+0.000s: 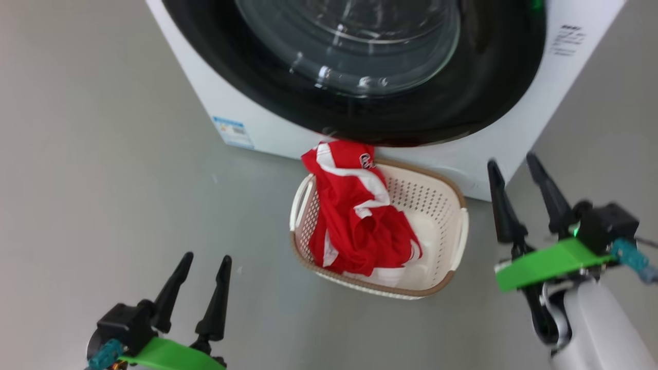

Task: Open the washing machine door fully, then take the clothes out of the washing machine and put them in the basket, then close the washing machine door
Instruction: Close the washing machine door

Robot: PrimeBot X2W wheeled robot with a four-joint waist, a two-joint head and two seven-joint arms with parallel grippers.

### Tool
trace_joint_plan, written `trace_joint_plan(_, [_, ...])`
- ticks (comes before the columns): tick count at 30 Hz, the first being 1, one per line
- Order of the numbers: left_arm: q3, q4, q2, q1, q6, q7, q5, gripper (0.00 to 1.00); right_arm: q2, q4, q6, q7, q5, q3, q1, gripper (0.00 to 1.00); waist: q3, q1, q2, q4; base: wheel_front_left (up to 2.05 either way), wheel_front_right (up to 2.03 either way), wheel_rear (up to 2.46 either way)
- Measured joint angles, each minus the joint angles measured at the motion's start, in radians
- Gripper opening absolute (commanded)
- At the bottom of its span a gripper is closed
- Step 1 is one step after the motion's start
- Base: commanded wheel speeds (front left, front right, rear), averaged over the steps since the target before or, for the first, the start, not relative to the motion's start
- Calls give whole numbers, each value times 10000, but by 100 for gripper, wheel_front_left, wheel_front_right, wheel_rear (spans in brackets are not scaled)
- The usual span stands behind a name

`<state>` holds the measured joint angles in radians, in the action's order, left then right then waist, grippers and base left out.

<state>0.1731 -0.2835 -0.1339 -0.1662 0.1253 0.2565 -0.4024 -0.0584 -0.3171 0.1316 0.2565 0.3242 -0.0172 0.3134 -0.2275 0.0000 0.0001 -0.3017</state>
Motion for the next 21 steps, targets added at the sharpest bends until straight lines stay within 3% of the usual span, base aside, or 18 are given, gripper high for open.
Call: trace_joint_plan(21, [-518,58,-401,1037,0,0,245,100,140,1003,0,-6,13,330,-3667,100,1317,1,-1,1601,0,0,0])
